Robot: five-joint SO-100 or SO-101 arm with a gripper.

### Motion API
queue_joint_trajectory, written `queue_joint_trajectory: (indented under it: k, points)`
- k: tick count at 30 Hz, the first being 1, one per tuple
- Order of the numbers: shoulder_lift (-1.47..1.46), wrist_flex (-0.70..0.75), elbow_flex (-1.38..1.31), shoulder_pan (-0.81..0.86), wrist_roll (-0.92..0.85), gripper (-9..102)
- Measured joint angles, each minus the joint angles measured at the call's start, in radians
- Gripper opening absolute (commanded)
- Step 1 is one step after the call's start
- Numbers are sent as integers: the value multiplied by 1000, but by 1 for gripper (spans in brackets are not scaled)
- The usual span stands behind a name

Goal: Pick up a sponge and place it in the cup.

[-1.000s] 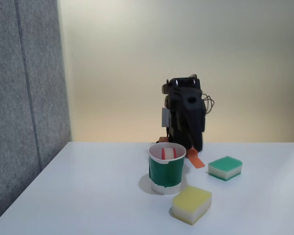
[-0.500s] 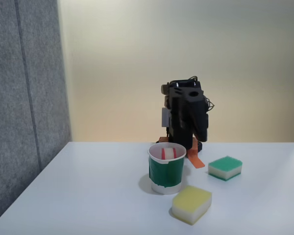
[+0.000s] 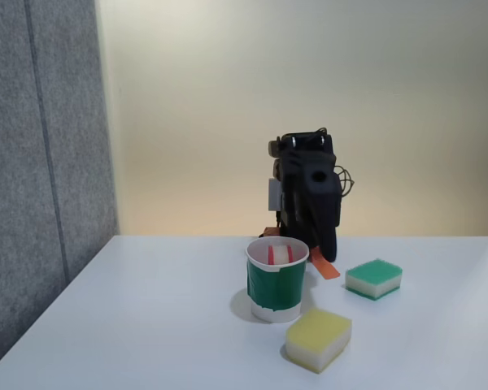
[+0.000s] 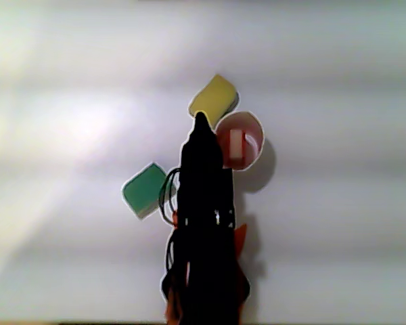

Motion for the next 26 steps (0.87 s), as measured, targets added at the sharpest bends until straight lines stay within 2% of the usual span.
queue_joint_trajectory:
  k: [7,22,26]
  points:
    - [9,87,0,6,-6,0]
    - [12,382,0,11,2,0]
    - [12,465,0,14,114,0]
